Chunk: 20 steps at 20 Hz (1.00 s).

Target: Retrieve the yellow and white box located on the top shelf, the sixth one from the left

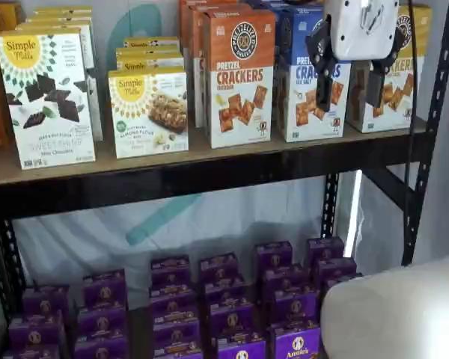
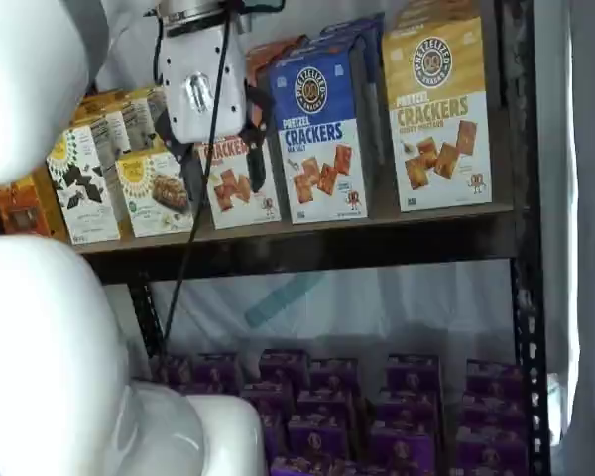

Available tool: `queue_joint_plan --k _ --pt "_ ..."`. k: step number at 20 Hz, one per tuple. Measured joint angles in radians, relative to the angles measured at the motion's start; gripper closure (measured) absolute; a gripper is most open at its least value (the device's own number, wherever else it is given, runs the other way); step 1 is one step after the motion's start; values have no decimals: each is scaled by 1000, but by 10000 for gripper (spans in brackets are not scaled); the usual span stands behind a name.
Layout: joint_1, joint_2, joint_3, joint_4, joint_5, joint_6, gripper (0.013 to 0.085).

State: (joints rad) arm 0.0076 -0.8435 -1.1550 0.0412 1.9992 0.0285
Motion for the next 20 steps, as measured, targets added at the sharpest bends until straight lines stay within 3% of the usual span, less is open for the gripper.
queue_joint_plan --k 4,8,14,20 --pt "-32 12 -9 35 21 -16 130" --pt "-26 15 1 27 9 -15 130" --pt "-35 8 43 -36 -112 -47 130" --pt "-119 36 51 -76 -240 -135 130"
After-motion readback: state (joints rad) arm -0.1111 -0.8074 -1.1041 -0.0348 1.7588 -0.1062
